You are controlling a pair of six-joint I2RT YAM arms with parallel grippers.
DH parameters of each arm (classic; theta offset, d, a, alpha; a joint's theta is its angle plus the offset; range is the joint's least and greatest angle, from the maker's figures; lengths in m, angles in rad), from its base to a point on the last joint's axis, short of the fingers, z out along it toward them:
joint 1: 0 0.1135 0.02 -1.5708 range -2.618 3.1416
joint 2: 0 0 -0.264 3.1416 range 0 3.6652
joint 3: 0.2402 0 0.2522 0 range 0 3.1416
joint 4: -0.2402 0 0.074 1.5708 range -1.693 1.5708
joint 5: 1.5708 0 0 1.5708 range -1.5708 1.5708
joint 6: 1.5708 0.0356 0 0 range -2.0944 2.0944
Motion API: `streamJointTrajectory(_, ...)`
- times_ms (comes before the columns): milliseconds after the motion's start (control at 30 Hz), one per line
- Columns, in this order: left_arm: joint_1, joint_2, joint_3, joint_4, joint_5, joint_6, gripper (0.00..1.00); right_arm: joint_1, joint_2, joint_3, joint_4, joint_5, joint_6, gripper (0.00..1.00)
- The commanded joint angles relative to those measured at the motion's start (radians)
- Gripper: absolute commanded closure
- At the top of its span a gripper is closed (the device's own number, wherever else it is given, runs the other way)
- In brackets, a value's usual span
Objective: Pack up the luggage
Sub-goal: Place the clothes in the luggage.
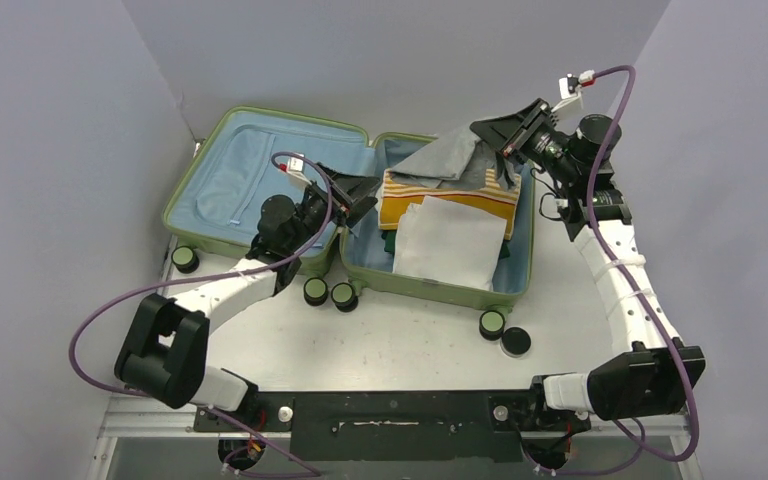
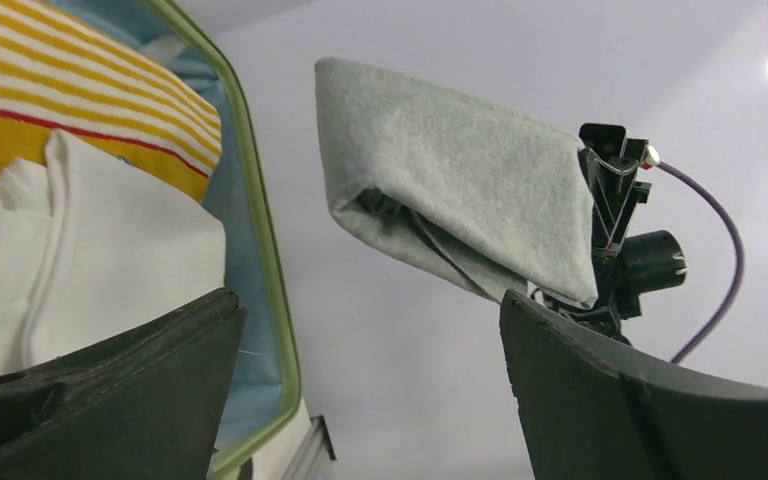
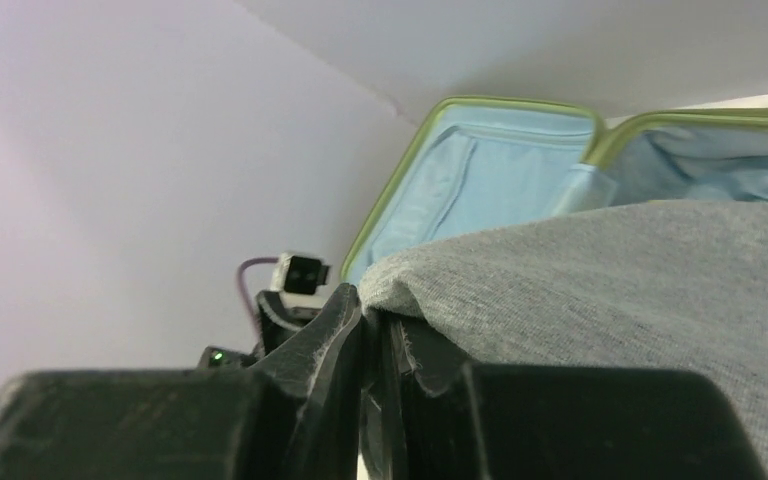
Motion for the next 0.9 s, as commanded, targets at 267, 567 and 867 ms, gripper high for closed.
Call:
streamJointTrajectory(267, 0.014, 0.111, 0.004, 0.399, 0.165, -0.218, 0.03, 0.049, -0.005, -0.068, 0.339, -0.140, 0.083, 1.00)
streamJointTrajectory(567, 0.020, 0.168, 0.062, 0.332, 0.166, -0.178, 0.03, 0.059, -0.017, -0.115, 0.372, -0.165, 0.084, 1.00)
streamJointTrajectory(867, 0.001, 0.214, 0.120, 0.271, 0.175, -0.125, 0.16, 0.062, -0.014, -0.138, 0.395, -0.183, 0.083, 1.00)
